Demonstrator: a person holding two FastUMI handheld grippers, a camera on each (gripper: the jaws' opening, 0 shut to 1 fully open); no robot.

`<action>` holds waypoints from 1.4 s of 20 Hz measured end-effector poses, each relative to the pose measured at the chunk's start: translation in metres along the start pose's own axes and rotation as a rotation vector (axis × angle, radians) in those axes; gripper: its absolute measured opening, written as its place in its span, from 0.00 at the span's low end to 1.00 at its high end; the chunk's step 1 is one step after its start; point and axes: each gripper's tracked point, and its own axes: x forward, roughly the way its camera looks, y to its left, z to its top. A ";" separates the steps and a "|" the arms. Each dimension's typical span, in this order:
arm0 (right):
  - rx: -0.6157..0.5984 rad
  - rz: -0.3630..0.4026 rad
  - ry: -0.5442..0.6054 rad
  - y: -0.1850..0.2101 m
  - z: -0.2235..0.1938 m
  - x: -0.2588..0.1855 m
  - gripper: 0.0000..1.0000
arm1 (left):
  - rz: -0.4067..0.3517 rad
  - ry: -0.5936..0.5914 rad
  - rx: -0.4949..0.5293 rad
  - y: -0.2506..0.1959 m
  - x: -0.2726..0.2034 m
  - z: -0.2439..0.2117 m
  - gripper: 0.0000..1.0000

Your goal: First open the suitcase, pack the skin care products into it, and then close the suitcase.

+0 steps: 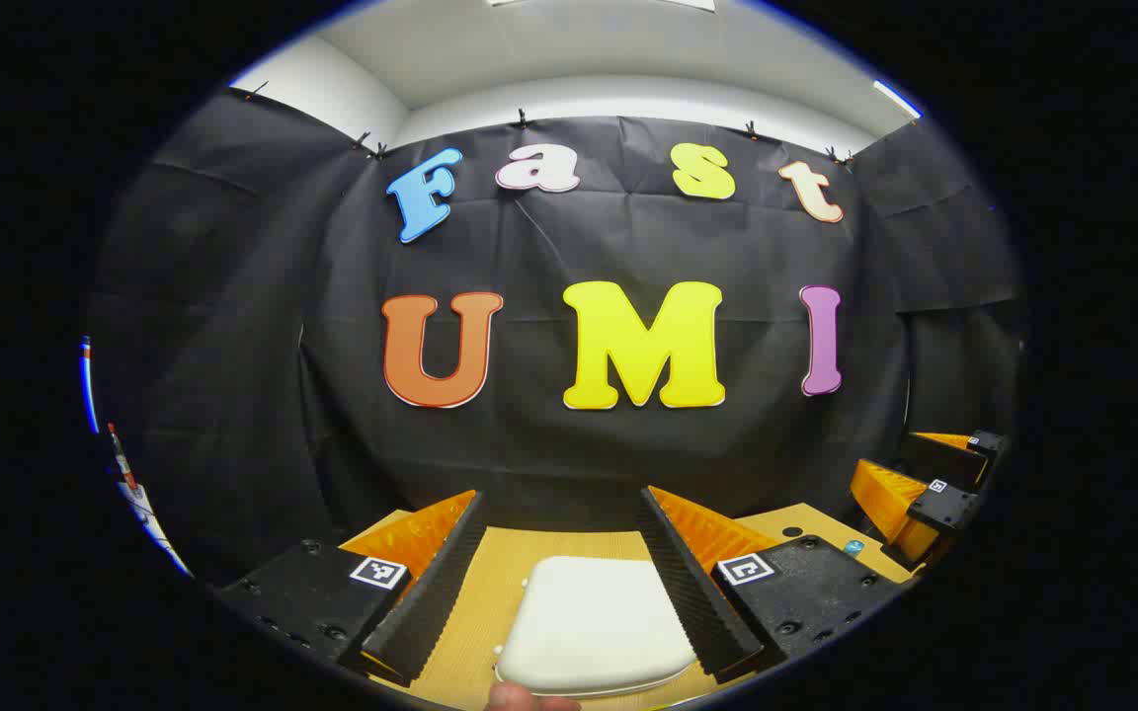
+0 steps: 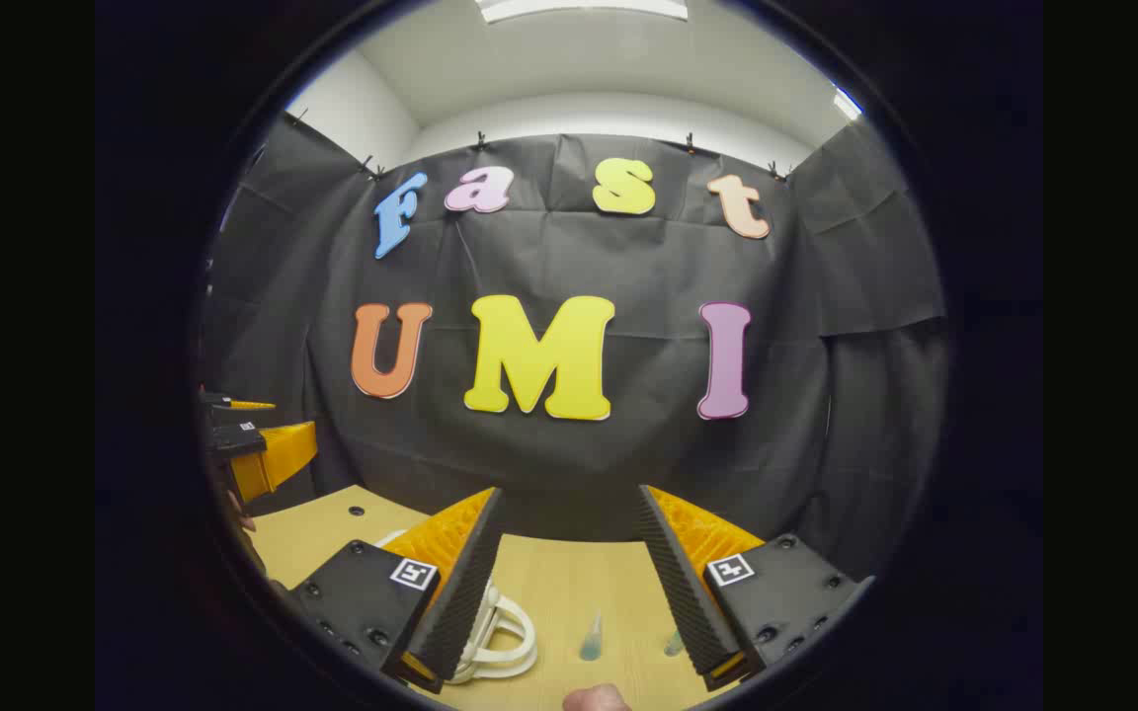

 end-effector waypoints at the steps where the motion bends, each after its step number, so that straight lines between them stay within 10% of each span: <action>1: 0.003 -0.002 0.006 -0.001 -0.003 0.001 0.81 | 0.001 0.007 0.005 0.000 0.001 -0.001 0.98; 21: -0.019 -0.058 0.013 -0.054 -0.014 0.015 0.80 | -0.047 0.043 -0.001 -0.046 0.027 -0.017 0.98; 28: -0.031 -0.115 0.044 -0.102 -0.033 0.007 0.78 | -0.168 0.140 0.086 -0.103 0.036 -0.063 0.98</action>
